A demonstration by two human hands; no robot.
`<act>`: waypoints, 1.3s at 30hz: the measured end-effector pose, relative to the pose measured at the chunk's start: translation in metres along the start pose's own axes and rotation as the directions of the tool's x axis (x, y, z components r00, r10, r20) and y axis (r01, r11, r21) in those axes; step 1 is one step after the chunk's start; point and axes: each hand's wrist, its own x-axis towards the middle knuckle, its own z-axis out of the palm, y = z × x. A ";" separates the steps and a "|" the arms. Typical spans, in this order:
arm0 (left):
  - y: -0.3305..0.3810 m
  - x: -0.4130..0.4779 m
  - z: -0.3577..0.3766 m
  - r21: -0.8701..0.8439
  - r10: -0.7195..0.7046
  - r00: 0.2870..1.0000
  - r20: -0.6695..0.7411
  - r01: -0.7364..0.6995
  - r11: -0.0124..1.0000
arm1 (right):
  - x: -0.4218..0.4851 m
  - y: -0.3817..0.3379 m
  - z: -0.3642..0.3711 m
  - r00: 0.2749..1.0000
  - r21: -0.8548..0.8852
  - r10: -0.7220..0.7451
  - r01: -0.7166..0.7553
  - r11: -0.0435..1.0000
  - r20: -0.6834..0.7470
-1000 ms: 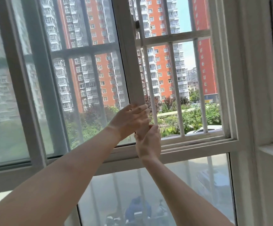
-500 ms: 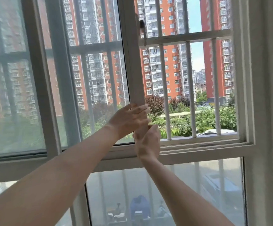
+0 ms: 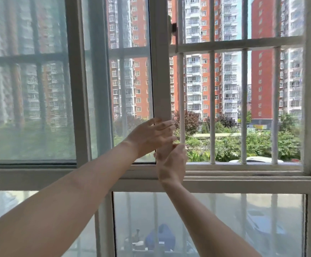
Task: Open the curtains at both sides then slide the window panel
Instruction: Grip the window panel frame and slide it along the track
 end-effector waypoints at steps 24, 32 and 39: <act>-0.033 -0.095 0.019 0.004 -0.129 0.982 0.135 0.129 0.992 | -0.035 -0.050 0.080 0.997 -0.008 -0.009 0.010 1.000 0.073; -0.043 -0.122 0.028 -0.017 -0.179 0.968 0.178 0.185 0.983 | -0.048 -0.065 0.102 0.995 0.000 -0.021 0.021 1.000 0.102; -0.049 -0.138 0.024 -0.050 -0.219 0.961 0.170 0.231 0.972 | -0.057 -0.074 0.117 0.994 0.017 -0.032 0.030 0.999 0.105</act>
